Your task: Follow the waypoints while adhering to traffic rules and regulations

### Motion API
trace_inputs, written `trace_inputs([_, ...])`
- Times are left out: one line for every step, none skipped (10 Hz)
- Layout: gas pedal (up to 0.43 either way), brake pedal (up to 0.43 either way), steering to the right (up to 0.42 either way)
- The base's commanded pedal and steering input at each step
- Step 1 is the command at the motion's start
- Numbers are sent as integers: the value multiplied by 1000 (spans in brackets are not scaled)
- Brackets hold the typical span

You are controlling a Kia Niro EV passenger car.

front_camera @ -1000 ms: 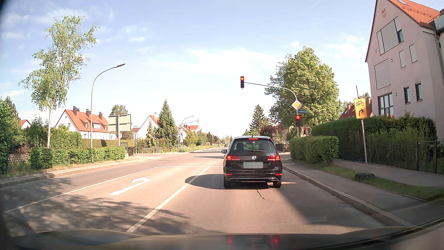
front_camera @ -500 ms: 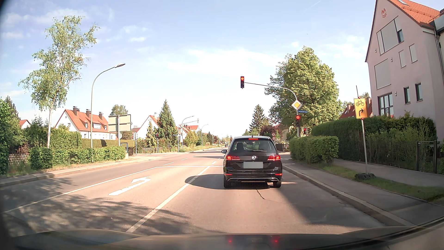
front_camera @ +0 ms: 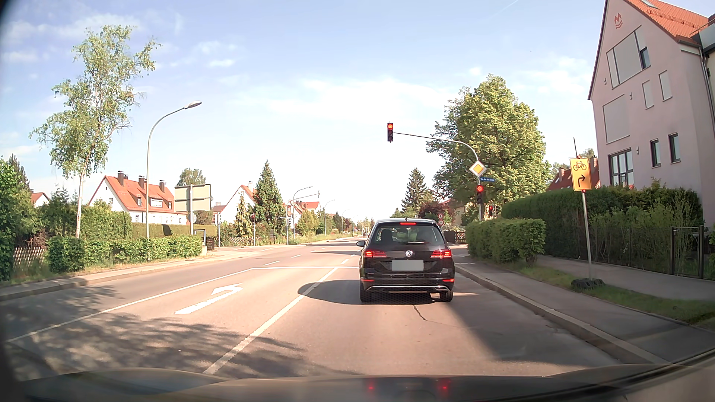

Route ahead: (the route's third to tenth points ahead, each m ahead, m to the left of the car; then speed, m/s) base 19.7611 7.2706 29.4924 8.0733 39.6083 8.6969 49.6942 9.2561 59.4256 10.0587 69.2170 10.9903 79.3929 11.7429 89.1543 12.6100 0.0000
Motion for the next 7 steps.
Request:
trace_inputs([0, 220, -5])
trace_inputs([0, 220, -5])
trace_inputs([0, 220, -5])
trace_inputs([0, 220, -5])
trace_inputs([0, 226, -5])
trace_inputs([0, 220, -5])
trace_inputs([0, 220, -5])
